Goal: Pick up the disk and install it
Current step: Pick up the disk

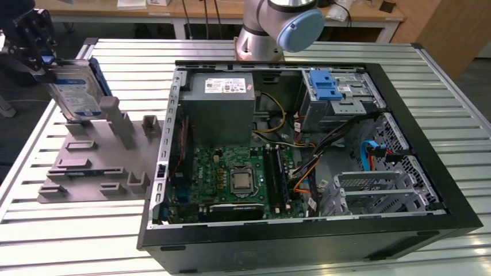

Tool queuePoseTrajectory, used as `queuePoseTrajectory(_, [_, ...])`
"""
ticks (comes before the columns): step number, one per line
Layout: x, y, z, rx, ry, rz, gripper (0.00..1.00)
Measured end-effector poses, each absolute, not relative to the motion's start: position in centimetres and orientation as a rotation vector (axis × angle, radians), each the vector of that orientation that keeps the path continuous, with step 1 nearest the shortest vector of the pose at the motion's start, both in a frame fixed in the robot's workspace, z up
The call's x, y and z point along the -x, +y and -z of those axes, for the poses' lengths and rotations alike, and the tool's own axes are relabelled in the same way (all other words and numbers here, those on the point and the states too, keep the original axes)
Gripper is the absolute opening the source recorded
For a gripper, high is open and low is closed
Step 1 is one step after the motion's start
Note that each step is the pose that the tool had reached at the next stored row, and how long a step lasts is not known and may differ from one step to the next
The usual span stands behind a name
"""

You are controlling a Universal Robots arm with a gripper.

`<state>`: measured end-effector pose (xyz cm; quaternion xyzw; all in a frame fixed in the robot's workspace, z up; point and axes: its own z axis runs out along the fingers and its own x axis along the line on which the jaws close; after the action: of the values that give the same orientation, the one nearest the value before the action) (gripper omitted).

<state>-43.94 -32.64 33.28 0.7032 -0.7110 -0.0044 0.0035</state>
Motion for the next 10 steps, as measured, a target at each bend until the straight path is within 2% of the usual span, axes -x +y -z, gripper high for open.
queuePoseTrajectory(10, [43.94,-32.64,-33.6,-2.204,-2.229,0.014,0.36])
